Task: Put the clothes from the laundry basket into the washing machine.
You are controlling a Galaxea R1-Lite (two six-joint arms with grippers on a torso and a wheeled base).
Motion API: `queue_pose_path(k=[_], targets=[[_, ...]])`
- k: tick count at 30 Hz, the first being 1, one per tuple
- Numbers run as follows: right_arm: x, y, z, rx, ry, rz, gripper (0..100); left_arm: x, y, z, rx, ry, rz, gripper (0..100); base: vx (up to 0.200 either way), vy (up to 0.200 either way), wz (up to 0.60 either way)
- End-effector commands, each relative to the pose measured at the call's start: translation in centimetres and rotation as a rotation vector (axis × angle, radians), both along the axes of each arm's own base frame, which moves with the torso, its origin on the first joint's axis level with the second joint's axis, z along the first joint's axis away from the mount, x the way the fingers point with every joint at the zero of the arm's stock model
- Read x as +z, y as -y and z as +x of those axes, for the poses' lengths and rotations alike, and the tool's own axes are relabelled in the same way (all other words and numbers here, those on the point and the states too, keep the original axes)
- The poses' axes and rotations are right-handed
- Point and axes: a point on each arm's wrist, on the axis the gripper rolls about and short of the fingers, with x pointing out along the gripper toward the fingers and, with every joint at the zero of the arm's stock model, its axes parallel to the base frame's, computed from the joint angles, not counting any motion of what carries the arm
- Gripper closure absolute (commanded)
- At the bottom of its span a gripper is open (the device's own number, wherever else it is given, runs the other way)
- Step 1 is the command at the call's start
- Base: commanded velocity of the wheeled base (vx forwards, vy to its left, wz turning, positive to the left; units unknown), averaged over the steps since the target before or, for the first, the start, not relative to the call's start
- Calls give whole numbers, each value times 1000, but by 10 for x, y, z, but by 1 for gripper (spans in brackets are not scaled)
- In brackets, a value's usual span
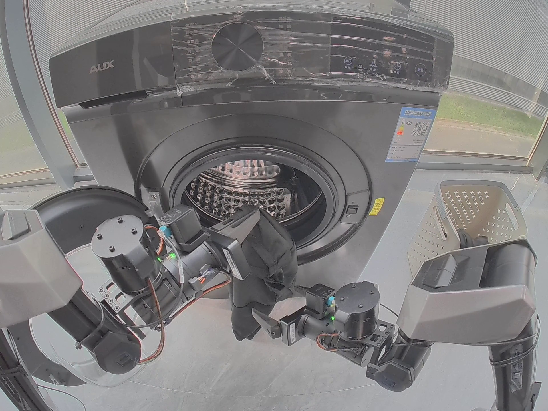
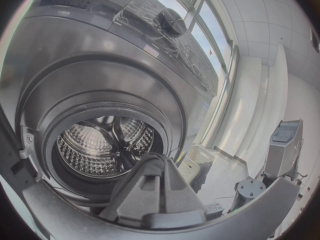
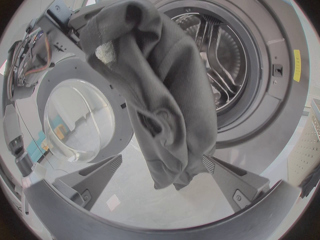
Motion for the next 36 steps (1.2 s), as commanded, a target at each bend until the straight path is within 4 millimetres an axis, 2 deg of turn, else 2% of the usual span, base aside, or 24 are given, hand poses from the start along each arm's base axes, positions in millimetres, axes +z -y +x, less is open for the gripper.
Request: queue_pose_path(k=[1,7,17,18,29,33,36], targets=[[9,-3,6,-5,31,32,0,-1,0,-1,-1,-4,4,100,0,0,0],[18,-8,10,-3,62,59,0,-1,0,-1,-1,-3,5,100,0,0,0],[19,-14,13,0,77,75,0,-1,-1,-2,-1,-4,3,100,0,0,0],[19,-14,13,0,77,75,100,-1,-1,-2,-1,-3,5,100,0,0,0],[25,-15,8,8,85,89,100,-1,-1,-1,2,-3,2,100,0,0,0],[34,-8,1,12,89,91,100,0,-3,0,13,-2,1,100,0,0,0],[42,7,-13,15,69,69,100,0,-4,1,31,-4,-2,100,0,0,0]])
